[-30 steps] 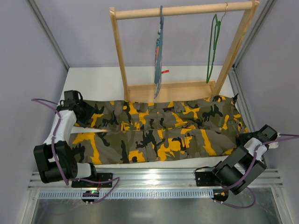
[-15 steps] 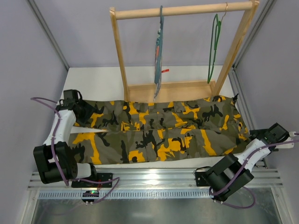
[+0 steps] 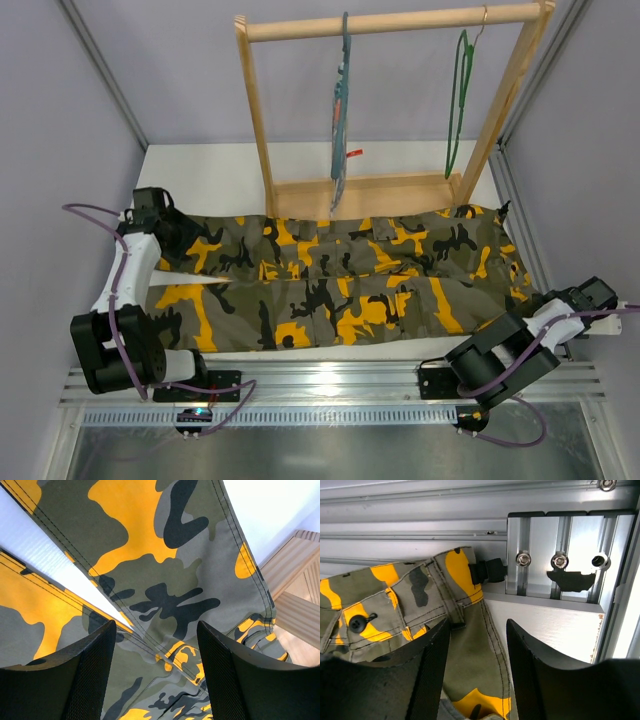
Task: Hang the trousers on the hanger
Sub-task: Fold the trousers
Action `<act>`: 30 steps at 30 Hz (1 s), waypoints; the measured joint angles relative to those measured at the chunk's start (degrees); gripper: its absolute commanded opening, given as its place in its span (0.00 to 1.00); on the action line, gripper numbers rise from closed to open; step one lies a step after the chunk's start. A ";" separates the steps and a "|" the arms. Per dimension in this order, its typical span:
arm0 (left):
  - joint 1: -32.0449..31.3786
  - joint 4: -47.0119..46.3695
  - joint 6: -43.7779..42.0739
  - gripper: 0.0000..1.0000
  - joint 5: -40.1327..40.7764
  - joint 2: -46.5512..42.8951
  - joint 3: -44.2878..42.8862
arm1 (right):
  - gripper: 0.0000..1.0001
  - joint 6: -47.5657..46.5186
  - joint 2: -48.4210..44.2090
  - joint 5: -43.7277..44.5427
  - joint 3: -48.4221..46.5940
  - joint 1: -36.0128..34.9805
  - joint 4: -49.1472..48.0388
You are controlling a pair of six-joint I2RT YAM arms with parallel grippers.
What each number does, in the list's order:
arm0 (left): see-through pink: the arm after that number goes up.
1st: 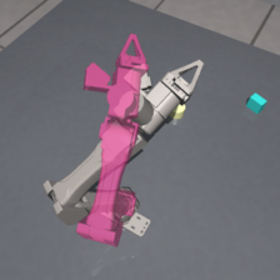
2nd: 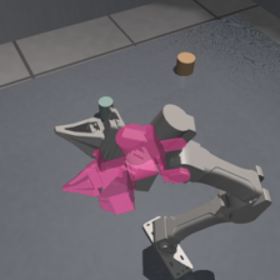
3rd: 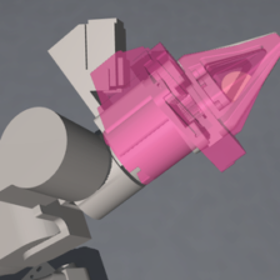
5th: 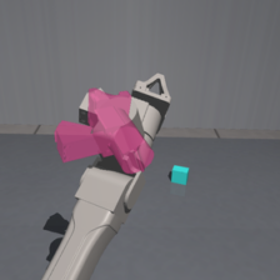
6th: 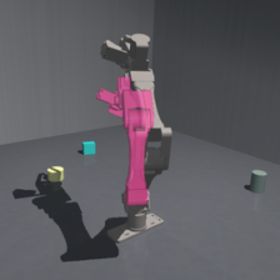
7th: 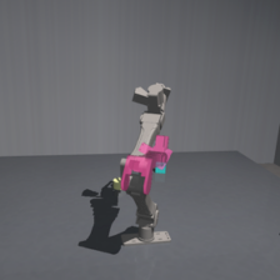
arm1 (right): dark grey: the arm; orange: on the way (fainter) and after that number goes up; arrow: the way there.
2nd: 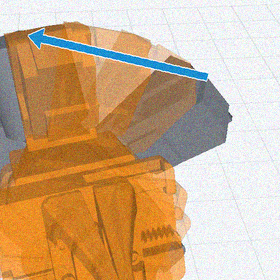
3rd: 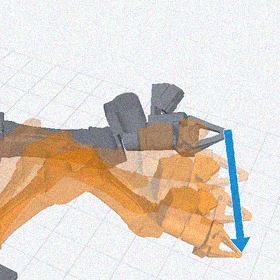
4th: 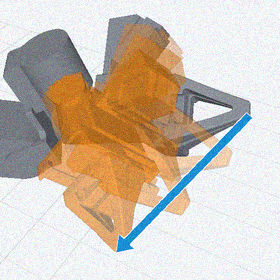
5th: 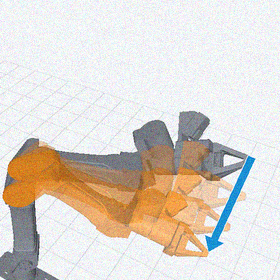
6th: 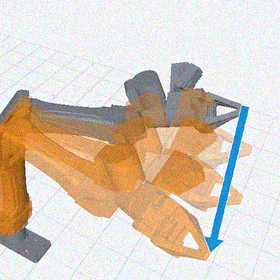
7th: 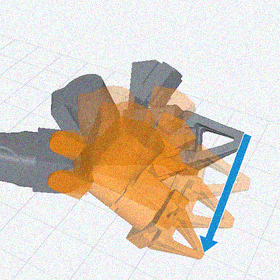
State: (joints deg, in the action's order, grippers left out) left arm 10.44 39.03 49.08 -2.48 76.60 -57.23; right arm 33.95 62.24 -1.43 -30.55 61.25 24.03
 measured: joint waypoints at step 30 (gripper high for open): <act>4.44 5.95 5.99 0.64 7.26 1.88 -0.94 | 0.04 2.86 -10.14 1.14 0.37 -4.02 1.01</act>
State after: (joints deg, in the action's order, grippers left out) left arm 14.87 44.97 55.07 4.78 78.48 -58.17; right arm 36.82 52.10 -0.30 -30.17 57.23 25.04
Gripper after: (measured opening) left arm 0.635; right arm 0.057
